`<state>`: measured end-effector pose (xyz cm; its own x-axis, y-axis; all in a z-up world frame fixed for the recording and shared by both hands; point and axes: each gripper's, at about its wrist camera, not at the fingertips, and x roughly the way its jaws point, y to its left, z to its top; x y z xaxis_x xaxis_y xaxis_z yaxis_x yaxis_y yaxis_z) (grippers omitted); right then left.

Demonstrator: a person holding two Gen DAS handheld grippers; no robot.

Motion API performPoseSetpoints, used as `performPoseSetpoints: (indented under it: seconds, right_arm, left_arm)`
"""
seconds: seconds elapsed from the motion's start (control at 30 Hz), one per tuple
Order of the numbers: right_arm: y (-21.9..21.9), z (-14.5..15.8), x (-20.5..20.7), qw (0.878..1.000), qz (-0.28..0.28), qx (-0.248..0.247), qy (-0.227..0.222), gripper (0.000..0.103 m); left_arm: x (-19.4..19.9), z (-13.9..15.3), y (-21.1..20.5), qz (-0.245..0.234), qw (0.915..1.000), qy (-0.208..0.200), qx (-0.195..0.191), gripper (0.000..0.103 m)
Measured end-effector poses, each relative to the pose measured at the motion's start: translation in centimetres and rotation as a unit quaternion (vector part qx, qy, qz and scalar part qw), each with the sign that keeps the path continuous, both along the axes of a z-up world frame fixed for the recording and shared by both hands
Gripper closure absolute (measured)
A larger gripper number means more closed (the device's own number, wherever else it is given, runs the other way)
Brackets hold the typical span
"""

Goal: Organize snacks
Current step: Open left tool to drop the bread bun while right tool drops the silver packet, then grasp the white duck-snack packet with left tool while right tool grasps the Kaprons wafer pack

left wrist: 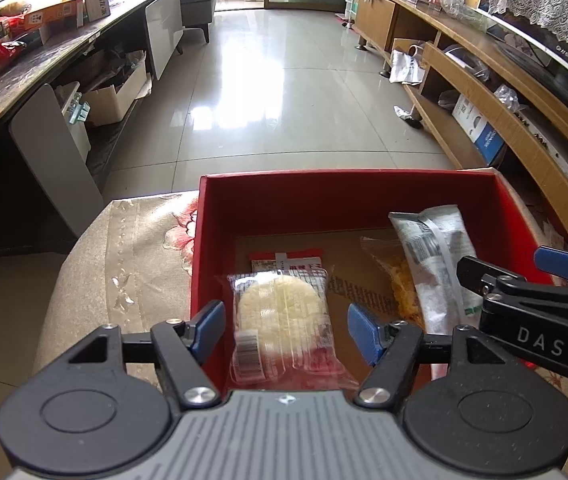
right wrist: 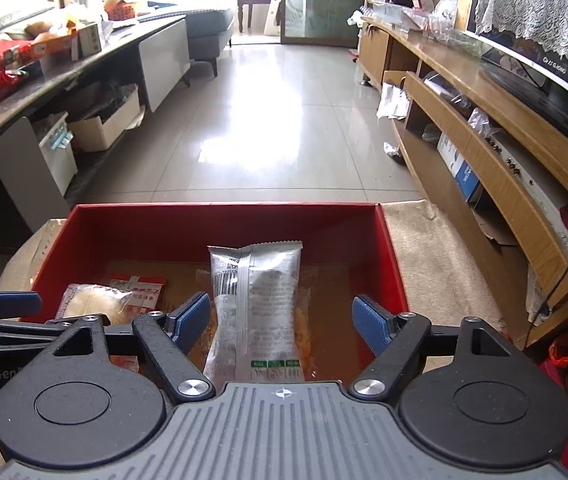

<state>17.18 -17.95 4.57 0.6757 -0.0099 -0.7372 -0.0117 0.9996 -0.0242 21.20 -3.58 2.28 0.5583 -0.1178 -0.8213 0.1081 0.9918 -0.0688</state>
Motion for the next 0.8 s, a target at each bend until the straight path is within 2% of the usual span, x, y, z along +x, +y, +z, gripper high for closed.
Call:
performPoseSetpoints:
  seconds: [0.4, 0.6, 0.8]
  right_arm:
    - [-0.8, 1.0, -5.1, 1.000, -0.008, -0.012, 0.004, 0.019]
    - [-1.0, 0.5, -7.8, 1.000, -0.007, -0.011, 0.021, 0.019]
    - [-1.6, 0.6, -9.3, 1.000, -0.012, 0.004, 0.027, 0.019]
  left_arm:
    - [-5.8, 1.6, -0.1, -0.049, 0.9984, -0.002, -0.028, 0.038]
    - [-8.0, 0.6, 0.7, -0.051, 0.9974, 0.025, -0.044, 0.038]
    - [-8.4, -1.7, 0.9, -0.026, 0.9966, 0.060, -0.050, 0.038]
